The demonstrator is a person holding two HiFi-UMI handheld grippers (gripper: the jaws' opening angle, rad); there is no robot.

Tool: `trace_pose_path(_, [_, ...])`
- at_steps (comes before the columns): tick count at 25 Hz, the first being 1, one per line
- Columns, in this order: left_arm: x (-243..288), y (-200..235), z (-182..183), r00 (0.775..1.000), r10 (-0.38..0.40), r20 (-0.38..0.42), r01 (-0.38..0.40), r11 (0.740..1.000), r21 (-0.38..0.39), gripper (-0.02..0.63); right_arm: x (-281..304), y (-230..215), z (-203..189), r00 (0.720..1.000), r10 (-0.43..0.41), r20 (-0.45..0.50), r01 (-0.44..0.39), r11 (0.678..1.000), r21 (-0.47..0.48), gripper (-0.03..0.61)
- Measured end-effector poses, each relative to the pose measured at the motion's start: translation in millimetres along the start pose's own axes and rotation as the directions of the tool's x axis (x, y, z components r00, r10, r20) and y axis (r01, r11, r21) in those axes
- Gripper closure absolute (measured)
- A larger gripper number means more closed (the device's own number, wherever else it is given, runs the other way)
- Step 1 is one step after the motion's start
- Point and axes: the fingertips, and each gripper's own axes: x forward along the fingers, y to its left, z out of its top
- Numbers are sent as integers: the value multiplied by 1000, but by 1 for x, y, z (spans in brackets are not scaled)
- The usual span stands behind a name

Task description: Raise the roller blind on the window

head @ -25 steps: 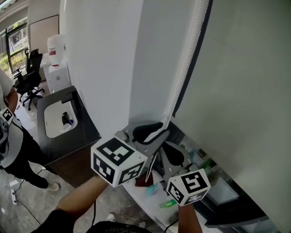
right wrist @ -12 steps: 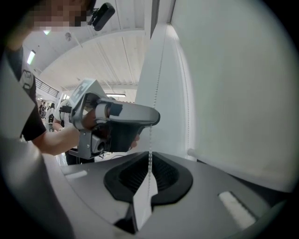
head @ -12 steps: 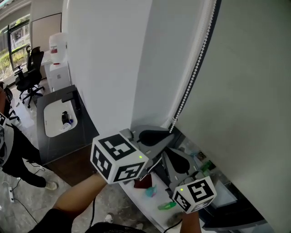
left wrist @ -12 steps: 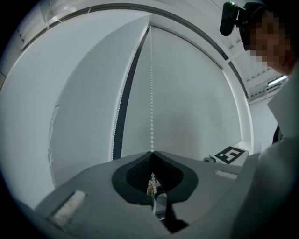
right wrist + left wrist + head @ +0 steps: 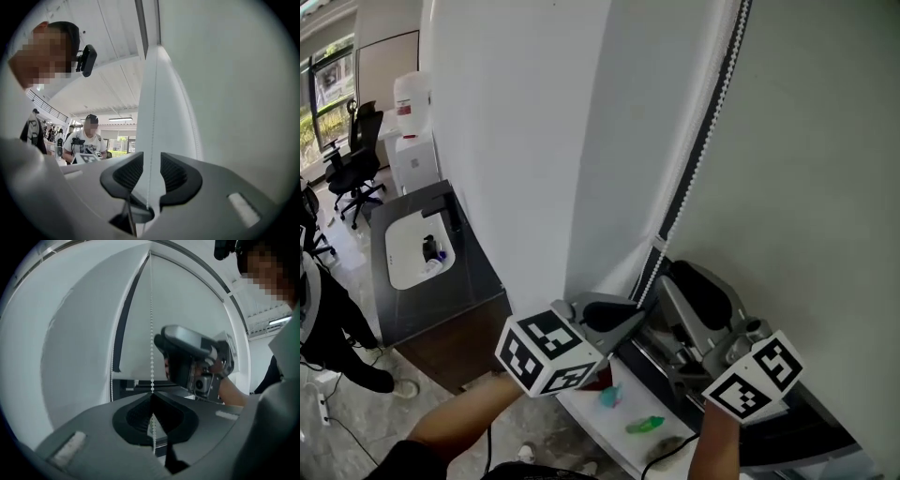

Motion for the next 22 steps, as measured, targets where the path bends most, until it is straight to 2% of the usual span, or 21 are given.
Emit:
trace_pose_path(5, [-2, -1, -17, 1000, 7, -24, -7, 1000, -11, 602, 25, 5, 26, 999, 53, 9, -53, 998, 21, 466])
trace_pose_path(9, [0, -2, -40, 998, -31, -50, 27, 996, -83, 601, 36, 13, 39, 996, 83, 23, -83, 997, -3, 469])
trace_pose_path(11, [2, 1, -56, 997, -37, -70, 29, 994, -108, 601, 40, 11, 39, 998, 64, 14, -64, 998, -25, 501])
trace_pose_path(12, [3, 3, -64, 996, -36, -82, 26, 993, -119, 601, 42, 8, 36, 999, 48, 4, -48, 998, -36, 549])
trace_pose_path(15, [0, 9, -81, 994, -26, -105, 10, 989, -148, 601, 41, 3, 25, 999, 31, -18, -31, 999, -33, 551])
trace_pose_path(18, [-1, 11, -84, 995, -19, -102, 3, 989, -151, 600, 40, 3, 23, 999, 45, 4, -45, 999, -1, 561])
trace_pose_path(22, [-4, 7, -86, 992, -67, -110, 53, 991, -125, 600, 43, -8, 18, 1000, 6, 27, -5, 999, -31, 570])
